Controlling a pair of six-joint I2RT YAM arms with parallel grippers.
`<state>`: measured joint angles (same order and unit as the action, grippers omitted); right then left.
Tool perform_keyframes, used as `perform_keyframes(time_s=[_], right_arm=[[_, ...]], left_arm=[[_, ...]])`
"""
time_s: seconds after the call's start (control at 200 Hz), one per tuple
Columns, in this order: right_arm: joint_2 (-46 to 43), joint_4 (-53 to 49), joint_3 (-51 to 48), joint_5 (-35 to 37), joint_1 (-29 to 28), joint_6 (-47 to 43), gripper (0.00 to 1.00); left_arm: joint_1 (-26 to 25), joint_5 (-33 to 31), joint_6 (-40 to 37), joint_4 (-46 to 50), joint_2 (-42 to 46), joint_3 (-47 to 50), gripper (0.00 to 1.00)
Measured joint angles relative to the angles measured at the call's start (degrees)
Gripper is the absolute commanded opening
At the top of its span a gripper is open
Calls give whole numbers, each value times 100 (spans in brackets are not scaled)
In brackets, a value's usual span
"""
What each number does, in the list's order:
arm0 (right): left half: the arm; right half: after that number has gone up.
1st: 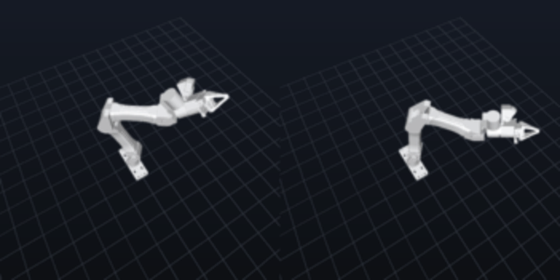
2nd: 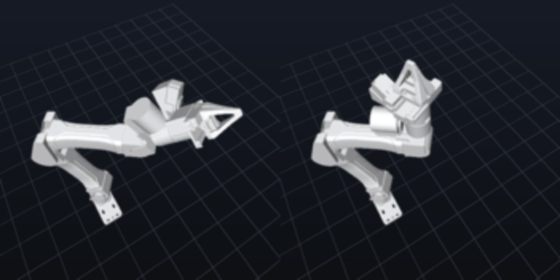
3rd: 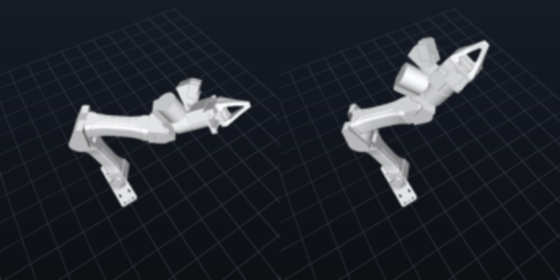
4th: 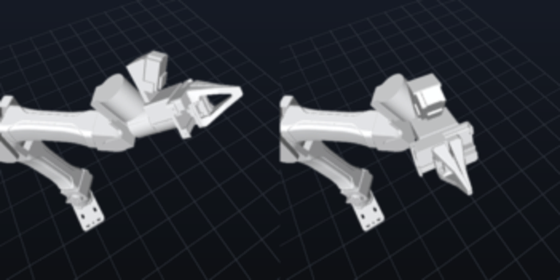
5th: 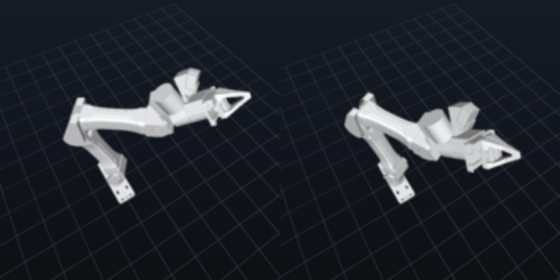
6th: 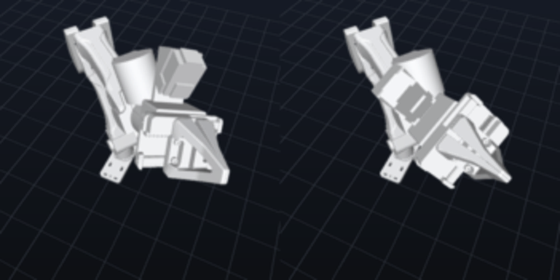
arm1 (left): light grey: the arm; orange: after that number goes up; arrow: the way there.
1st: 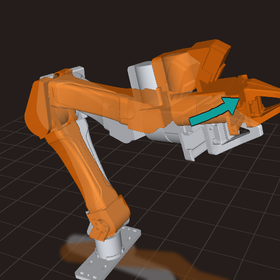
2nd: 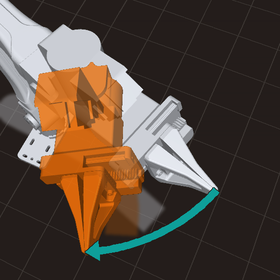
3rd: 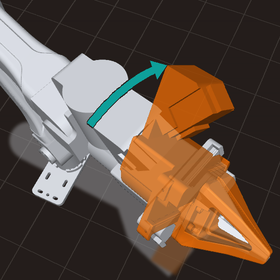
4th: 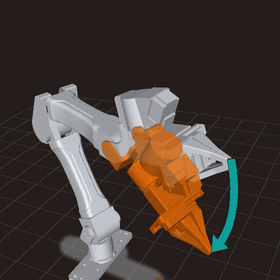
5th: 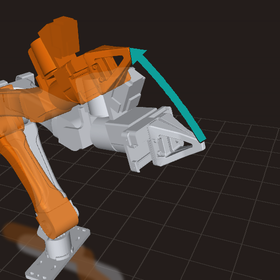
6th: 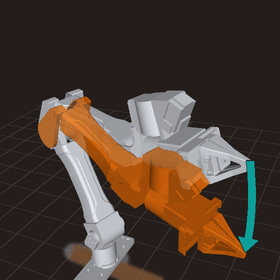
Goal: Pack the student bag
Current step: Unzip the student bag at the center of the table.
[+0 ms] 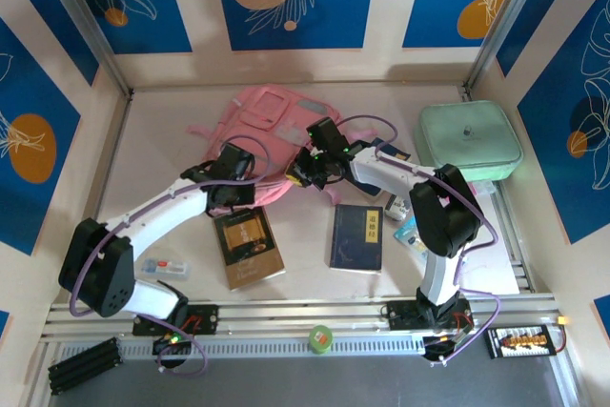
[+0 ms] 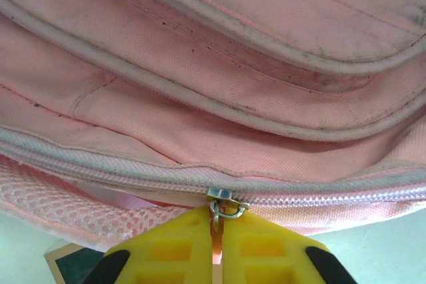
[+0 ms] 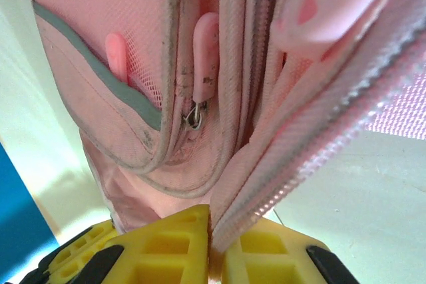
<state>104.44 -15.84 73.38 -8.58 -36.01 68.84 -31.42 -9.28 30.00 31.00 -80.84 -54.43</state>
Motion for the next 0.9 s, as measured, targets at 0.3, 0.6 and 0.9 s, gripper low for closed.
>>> perform_keyframes(time_s=[0.3,0.6,0.9], right_arm=[[-72,-177,46,289,7,-297,11],[-79,-293,55,455,205,-647,11],[-79,-262,52,431,776,-1213,9]], left_arm=[[33,-63,-48,304,66,-105,0],[168,181,-391,896,63,-328,0],[533,179,-852,1147,-227,-503,0]])
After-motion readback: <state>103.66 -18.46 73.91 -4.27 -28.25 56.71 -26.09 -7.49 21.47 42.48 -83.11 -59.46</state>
